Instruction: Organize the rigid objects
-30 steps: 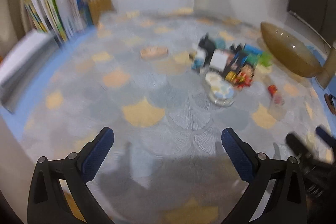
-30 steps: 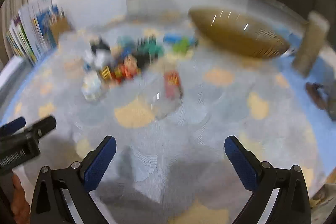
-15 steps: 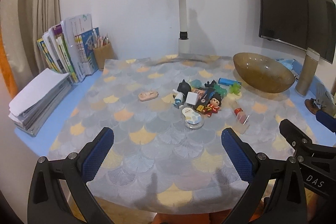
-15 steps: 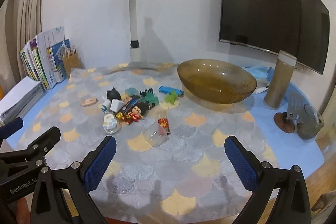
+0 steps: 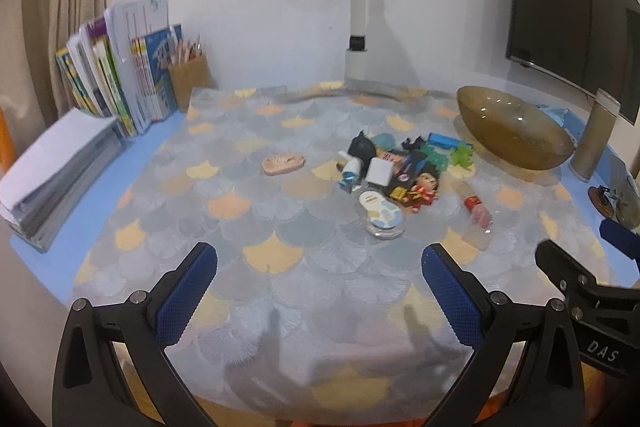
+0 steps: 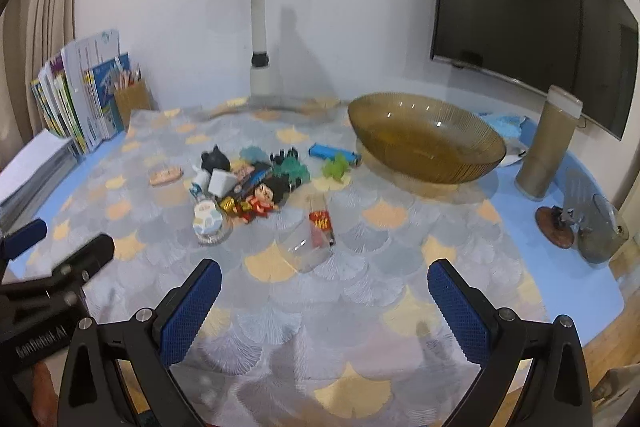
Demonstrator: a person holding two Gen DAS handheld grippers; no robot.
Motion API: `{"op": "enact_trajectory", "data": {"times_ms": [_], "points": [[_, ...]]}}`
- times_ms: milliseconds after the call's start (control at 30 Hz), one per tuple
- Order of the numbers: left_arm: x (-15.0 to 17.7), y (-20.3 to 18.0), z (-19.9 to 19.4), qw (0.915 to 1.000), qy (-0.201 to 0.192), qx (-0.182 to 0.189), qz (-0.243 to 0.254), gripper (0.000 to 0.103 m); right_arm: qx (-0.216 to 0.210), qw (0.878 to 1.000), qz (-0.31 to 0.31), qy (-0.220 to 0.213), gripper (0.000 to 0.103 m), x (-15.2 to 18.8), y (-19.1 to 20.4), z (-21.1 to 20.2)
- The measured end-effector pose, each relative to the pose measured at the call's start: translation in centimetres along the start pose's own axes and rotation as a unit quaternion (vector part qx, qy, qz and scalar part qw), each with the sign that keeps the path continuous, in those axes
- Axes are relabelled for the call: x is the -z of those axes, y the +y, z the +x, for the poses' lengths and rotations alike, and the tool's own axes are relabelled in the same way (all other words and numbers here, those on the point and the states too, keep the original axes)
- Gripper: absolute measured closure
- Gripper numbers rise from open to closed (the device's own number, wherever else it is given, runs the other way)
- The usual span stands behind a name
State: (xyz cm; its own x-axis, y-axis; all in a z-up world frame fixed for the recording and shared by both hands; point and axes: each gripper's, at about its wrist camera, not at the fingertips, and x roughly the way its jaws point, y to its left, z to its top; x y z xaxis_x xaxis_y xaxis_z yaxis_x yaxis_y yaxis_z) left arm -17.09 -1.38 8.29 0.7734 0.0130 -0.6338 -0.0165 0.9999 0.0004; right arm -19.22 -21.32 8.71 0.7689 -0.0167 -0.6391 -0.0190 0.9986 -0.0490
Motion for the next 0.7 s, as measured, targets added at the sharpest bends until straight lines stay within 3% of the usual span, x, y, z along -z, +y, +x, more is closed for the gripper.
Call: {"op": "enact_trajectory", "data": {"times_ms": [200, 367, 533, 633, 667, 700], "points": [[-1.2, 2.4, 2.9, 0.9995, 0.022, 0.013, -0.02, 0.001, -0.016, 1.0, -0.016, 0.019, 0.0, -0.5, 1.0, 3.0], [-1.9, 3.9, 5.9, 0.9992, 0.039, -0.001, 0.004, 0.001, -0.042, 0.998, -0.024, 0.028, 0.0, -1.0, 1.8, 5.3], [-4.2, 5.9, 9.3, 0.9965, 0.053, 0.025, 0.059, 0.001, -0.079, 0.994, -0.043, 0.066, 0.0, -1.5, 3.3, 7.8], [-5.7, 6.6, 12.1, 0.9913, 0.068, 0.035, 0.107, 0.001, -0.136, 0.984, -0.042, 0.104, 0.0, -2.4, 4.7, 9.6], [-6.2, 6.8, 13.3, 0.9888, 0.075, 0.037, 0.124, 0.001, -0.152, 0.981, -0.039, 0.117, 0.002, -2.6, 5.2, 10.3], [-6.5, 6.8, 14.2, 0.9868, 0.083, 0.036, 0.134, 0.001, -0.162, 0.977, -0.036, 0.133, 0.012, -2.8, 5.6, 11.2]]}}
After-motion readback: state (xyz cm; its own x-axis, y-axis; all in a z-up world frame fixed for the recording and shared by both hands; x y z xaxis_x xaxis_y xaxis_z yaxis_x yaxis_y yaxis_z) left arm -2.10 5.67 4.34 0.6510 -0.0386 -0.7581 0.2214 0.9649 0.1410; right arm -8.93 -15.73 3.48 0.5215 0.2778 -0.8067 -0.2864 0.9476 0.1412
